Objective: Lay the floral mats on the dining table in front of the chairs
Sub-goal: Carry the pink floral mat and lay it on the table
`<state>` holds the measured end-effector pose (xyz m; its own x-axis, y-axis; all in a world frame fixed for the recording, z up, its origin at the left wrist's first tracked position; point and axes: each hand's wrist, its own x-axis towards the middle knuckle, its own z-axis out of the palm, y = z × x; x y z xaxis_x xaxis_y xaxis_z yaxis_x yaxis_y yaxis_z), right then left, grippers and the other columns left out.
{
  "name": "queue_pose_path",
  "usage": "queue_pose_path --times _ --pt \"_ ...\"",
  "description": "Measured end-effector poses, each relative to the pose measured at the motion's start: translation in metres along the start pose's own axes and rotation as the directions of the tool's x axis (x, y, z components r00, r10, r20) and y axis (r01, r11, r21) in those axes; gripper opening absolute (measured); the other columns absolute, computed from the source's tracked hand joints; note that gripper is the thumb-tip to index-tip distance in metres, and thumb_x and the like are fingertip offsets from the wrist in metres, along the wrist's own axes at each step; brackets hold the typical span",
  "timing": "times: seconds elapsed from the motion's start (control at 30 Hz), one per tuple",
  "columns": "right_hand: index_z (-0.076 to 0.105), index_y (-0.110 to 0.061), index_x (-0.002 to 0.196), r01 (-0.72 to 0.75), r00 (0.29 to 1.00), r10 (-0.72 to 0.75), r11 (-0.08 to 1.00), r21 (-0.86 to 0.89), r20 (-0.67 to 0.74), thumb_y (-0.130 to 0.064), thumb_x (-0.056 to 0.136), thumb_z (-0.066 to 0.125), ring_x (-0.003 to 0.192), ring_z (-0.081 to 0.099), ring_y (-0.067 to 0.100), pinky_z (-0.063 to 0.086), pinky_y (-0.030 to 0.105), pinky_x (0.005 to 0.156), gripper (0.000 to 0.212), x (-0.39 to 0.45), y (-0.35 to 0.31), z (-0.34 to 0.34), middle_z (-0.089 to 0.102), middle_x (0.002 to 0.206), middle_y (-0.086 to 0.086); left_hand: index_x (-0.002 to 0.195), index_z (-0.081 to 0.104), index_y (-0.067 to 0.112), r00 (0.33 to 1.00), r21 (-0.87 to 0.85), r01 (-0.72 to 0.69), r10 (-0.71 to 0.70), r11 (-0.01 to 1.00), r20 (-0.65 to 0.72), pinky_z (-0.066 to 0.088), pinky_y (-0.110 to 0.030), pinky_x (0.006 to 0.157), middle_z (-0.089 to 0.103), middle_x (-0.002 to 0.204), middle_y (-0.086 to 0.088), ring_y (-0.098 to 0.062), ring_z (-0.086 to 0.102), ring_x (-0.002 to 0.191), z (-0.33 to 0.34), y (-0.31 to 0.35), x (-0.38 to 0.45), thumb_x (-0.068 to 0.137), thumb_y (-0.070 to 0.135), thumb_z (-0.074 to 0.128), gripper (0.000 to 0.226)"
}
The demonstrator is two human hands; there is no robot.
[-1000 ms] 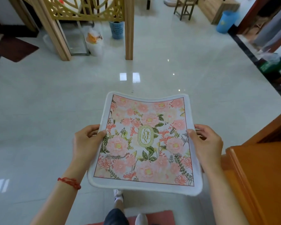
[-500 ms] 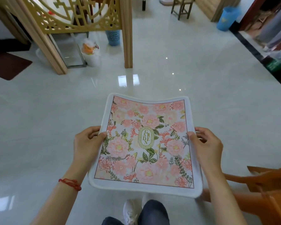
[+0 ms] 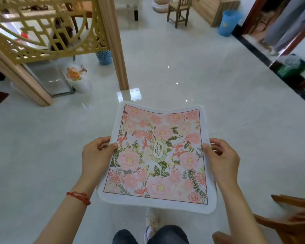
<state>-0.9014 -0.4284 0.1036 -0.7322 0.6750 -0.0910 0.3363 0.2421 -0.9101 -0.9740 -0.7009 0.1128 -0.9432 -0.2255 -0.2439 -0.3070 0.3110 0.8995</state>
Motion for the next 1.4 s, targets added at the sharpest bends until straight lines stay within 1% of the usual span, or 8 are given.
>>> queue_pose_path --times 0.23,0.47,0.73,0.87,1.0,1.17,1.3,1.4 --pt "0.061 -0.021 0.09 -0.071 0.99 0.078 0.996 0.054 -0.121 -0.013 0.081 0.068 0.06 0.056 -0.014 0.041 0.001 0.054 0.013 0.062 0.003 -0.019 0.062 0.077 -0.013 0.086 0.068 0.023 0.99 0.042 -0.057 0.051 0.997 0.135 0.05 -0.025 0.063 0.069 0.082 0.003 -0.015 0.066 0.071 0.072 0.045 0.056 0.08 0.009 0.065 0.015" --pt "0.061 -0.018 0.092 -0.133 0.933 0.152 0.988 0.079 -0.326 -0.012 0.082 0.068 0.064 0.057 -0.015 0.042 0.001 0.057 0.014 0.095 0.022 -0.054 0.061 0.077 -0.014 0.084 0.068 0.024 0.929 0.074 -0.144 0.109 0.987 0.355 0.051 -0.027 0.066 0.07 0.084 0.001 -0.017 0.066 0.073 0.161 0.085 0.091 0.08 0.009 0.066 0.015" --pt "0.059 -0.018 0.093 -0.242 0.771 0.277 0.96 0.138 -0.574 -0.011 0.081 0.068 0.06 0.056 -0.015 0.042 0.001 0.054 0.016 0.118 0.042 -0.089 0.062 0.077 -0.004 0.089 0.067 0.018 0.779 0.103 -0.266 0.15 0.958 0.609 0.049 -0.024 0.056 0.069 0.085 -0.001 -0.018 0.067 0.071 0.264 0.13 0.113 0.082 0.01 0.065 0.011" --pt "0.06 -0.019 0.092 -0.257 0.68 0.291 0.954 0.153 -0.673 -0.011 0.08 0.07 0.064 0.06 -0.006 0.045 0.005 0.059 0.018 0.123 0.05 -0.106 0.063 0.076 -0.003 0.089 0.066 0.017 0.688 0.094 -0.333 0.174 0.938 0.704 0.049 -0.013 0.049 0.068 0.081 0.003 -0.013 0.065 0.068 0.309 0.152 0.113 0.082 0.009 0.065 0.011" --pt "0.062 -0.015 0.098 -0.274 0.614 0.345 0.937 0.219 -0.71 -0.012 0.082 0.068 0.066 0.062 0.002 0.051 0.012 0.058 0.017 0.131 0.06 -0.124 0.065 0.08 -0.002 0.09 0.066 0.017 0.616 0.09 -0.372 0.173 0.924 0.768 0.051 -0.022 0.055 0.068 0.082 0.003 -0.015 0.066 0.069 0.353 0.169 0.109 0.081 0.01 0.065 0.011" --pt "0.063 -0.012 0.097 -0.31 0.559 0.328 0.934 0.175 -0.761 -0.013 0.082 0.068 0.073 0.064 0.012 0.054 0.017 0.061 0.016 0.149 0.074 -0.161 0.066 0.082 0.002 0.091 0.067 0.017 0.554 0.09 -0.403 0.164 0.911 0.816 0.051 -0.017 0.051 0.069 0.081 0.003 -0.014 0.067 0.069 0.412 0.183 0.092 0.081 0.01 0.066 0.012" --pt "0.065 -0.007 0.103 -0.329 0.543 0.308 0.934 0.139 -0.781 -0.015 0.08 0.07 0.076 0.067 0.02 0.057 0.037 0.07 0.025 0.173 0.093 -0.202 0.069 0.087 0.006 0.095 0.068 0.013 0.527 0.083 -0.415 0.165 0.906 0.834 0.053 -0.022 0.055 0.07 0.083 0.0 -0.016 0.068 0.07 0.464 0.195 0.072 0.081 0.011 0.065 0.014" --pt "0.065 -0.006 0.104 -0.323 0.546 0.287 0.939 0.118 -0.787 -0.015 0.081 0.069 0.076 0.066 0.018 0.057 0.032 0.068 0.025 0.197 0.104 -0.236 0.069 0.089 0.008 0.093 0.067 0.017 0.519 0.068 -0.425 0.181 0.903 0.836 0.053 -0.021 0.051 0.069 0.082 0.002 -0.016 0.068 0.069 0.504 0.208 0.052 0.083 0.012 0.064 0.012"
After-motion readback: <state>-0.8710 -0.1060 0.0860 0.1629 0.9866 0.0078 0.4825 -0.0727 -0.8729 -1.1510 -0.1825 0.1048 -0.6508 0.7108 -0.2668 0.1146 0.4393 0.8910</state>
